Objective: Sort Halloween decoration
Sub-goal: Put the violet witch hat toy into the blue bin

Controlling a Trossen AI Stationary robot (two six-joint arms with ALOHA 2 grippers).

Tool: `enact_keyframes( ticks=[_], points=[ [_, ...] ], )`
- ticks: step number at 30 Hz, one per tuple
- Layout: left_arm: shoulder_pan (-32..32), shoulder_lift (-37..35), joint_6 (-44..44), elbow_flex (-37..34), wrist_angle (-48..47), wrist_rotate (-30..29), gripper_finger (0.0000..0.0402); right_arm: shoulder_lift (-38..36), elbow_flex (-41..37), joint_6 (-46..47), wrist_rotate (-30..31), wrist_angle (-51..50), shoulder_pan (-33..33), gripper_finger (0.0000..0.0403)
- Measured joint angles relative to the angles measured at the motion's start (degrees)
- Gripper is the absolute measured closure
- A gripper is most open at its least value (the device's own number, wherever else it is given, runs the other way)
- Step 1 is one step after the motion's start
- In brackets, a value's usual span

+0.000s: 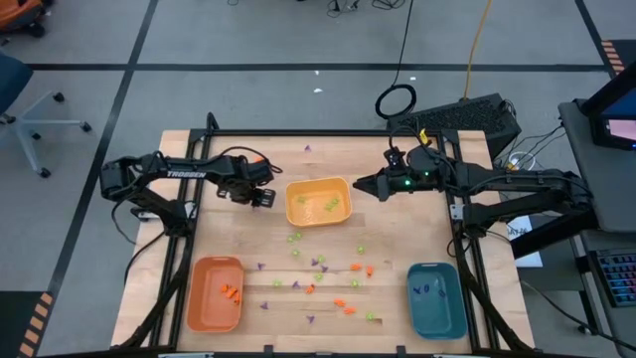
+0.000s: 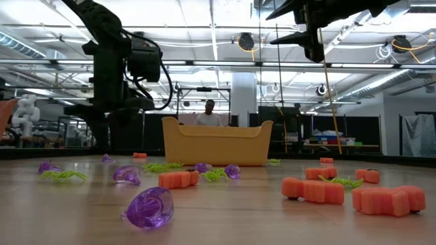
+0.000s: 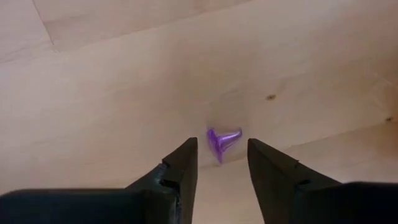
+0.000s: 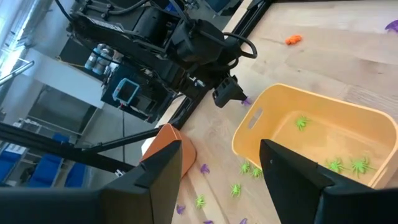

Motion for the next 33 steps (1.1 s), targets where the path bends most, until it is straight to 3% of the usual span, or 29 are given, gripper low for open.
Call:
enact_keyframes(
  ticks=[15, 22, 28, 33],
  points=[
    [-3.8, -0.2, -5.1, 0.0, 0.0, -0.6, 0.027, 0.0, 0.0, 0.0, -0.2, 0.0, 0.0, 0.0202],
    [-6.7, -7.2, -10.2, 0.0, -3.2, -1.6, 0.027, 0.0, 0.0, 0.5, -0.2, -0.1, 0.0, 0.0202],
    [-2.9, -14.8, -8.5, -0.4, -8.8, -7.0, 0.027, 0.0, 0.0, 0.0, -0.2, -0.1, 0.0, 0.0202],
    [2.3, -16.0, -6.5, -7.3, 1.0, 0.4, 0.027, 0.0, 0.0, -1.3, -0.2, -0.1, 0.0, 0.0202]
  ],
)
